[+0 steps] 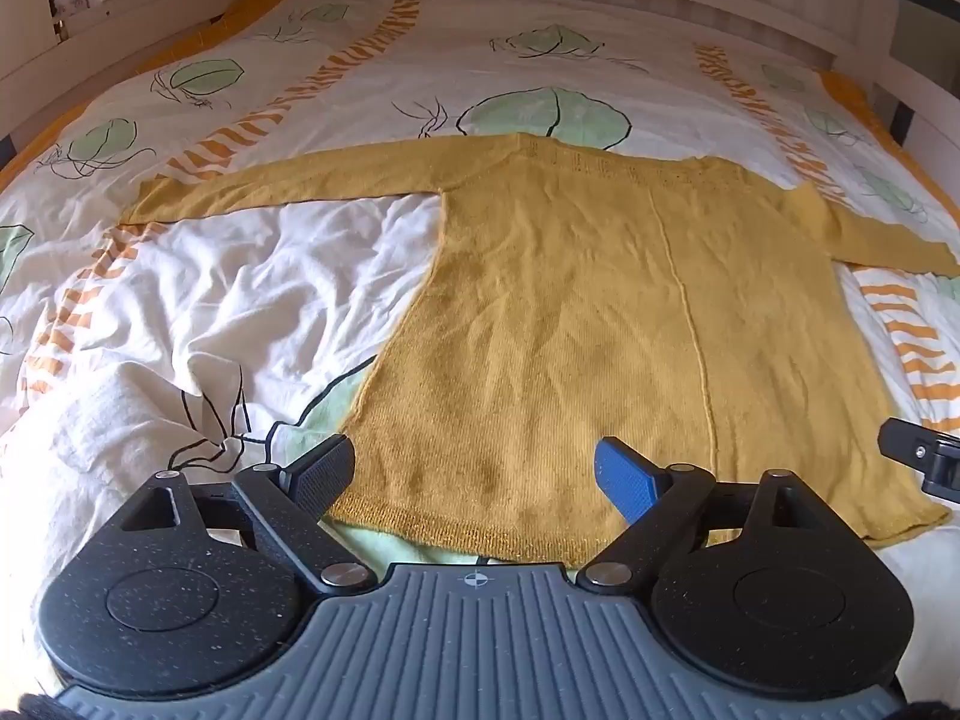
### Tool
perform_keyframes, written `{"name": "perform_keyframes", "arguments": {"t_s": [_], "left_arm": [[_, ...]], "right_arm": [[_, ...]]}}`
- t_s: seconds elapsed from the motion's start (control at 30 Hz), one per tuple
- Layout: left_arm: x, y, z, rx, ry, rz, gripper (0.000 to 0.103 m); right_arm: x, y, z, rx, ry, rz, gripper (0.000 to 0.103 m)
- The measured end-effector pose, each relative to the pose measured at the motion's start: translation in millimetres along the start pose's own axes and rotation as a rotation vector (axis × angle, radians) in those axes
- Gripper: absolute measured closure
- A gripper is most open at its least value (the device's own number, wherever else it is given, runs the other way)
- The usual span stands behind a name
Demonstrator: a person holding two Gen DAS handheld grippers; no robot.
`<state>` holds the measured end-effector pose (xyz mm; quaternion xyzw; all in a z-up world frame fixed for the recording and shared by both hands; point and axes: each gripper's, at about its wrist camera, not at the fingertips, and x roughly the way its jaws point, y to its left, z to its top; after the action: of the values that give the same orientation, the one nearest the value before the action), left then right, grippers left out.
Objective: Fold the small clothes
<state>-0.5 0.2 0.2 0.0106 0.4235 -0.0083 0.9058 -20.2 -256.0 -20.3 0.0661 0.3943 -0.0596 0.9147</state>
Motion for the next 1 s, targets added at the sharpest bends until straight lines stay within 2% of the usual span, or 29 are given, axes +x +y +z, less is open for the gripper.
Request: {"name": "perform_keyframes", "arguments": {"t_s": [0.23,0.47,0.53,1.0], "left_arm": [[7,-4,-14,0.010,0.006,0.008,0.016],[8,0,-6,0.010,0.035,0.011,0.016],[8,1,-6,0.012,0.038,0.010,0.016],[10,-3,-6,0.042,0.056,-0.018,0.016]], "right_arm": [[2,4,-7,-0.002,0.014,-0.001,0.001],[10,-6,-14,0.001,0.051,0.007,0.001],[11,3,-5,-0.005,0.072,0.001,0.001],[14,5,-4,-0.013,0.086,0.002,0.001]]}}
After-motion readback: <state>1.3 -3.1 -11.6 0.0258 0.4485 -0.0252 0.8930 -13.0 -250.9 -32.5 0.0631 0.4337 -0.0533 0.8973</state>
